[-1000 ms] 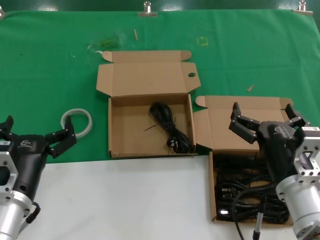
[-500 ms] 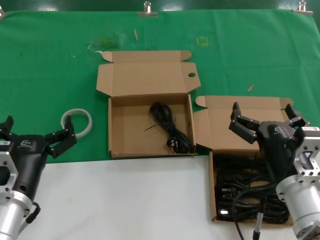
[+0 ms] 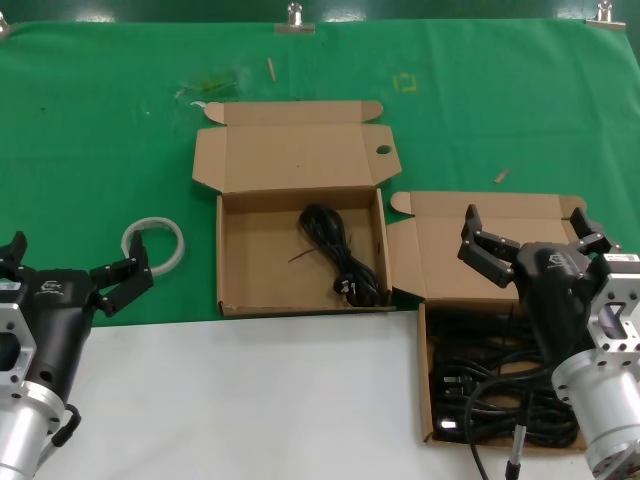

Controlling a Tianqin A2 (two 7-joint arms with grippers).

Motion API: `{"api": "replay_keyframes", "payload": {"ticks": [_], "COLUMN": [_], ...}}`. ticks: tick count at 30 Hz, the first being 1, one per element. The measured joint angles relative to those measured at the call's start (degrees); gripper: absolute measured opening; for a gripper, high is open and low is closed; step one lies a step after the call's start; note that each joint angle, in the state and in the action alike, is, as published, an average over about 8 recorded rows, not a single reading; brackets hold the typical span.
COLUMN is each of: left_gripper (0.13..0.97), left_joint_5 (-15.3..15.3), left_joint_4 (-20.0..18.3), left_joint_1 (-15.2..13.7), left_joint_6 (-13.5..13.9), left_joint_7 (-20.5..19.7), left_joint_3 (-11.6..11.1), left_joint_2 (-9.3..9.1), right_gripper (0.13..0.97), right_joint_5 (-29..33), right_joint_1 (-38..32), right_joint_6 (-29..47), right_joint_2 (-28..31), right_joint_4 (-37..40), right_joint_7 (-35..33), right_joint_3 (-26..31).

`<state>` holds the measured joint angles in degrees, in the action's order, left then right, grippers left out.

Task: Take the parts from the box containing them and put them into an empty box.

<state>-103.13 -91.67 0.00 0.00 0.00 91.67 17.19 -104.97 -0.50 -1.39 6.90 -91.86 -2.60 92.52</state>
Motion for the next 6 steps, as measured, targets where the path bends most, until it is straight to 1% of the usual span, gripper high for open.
{"api": "replay_keyframes", "payload": {"ticks": [6], "left_gripper": [0.965], "left_joint_5": [0.0], "left_joint_4": [0.0], "left_joint_1": [0.0], "left_joint_6": [0.0], "left_joint_7": [0.0], "left_joint_3": [0.0], "left_joint_2": [0.00], "right_gripper": [0.966], "right_joint_5": [0.0], "right_joint_1": [0.0], "right_joint_6": [0.0], "right_joint_2": [0.0], "right_joint_4": [0.0], "right_joint_7": [0.0], "right_joint_3": [0.0]}}
